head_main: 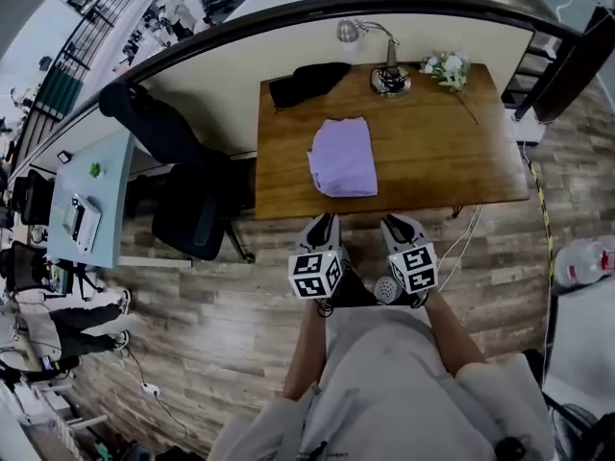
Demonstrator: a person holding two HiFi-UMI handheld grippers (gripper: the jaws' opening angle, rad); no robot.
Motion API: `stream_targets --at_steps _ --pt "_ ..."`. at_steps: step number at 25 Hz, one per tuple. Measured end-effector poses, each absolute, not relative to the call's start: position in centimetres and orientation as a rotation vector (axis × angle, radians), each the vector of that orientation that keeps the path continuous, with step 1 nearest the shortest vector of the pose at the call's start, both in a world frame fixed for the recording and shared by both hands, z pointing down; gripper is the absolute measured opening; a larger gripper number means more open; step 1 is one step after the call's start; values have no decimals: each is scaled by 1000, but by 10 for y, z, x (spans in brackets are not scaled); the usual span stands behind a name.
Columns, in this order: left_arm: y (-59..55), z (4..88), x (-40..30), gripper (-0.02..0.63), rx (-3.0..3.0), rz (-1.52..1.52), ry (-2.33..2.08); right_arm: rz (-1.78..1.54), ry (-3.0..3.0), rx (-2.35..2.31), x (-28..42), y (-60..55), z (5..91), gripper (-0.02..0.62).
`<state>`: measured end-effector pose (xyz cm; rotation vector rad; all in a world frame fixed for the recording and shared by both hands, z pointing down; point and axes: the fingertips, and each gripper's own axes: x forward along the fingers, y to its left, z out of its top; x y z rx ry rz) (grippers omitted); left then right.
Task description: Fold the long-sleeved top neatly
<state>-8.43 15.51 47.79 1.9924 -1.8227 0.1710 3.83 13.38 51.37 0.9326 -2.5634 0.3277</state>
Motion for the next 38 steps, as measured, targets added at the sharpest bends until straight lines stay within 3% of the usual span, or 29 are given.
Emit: stream_targets --at_steps 8,38 --pt "156 478 -92 39 1955 190 -1867 264 -2565 896 25 127 511 8" --pt "160 492 -78 25 1943 225 -1861 264 -2573 830 38 136 515 5"
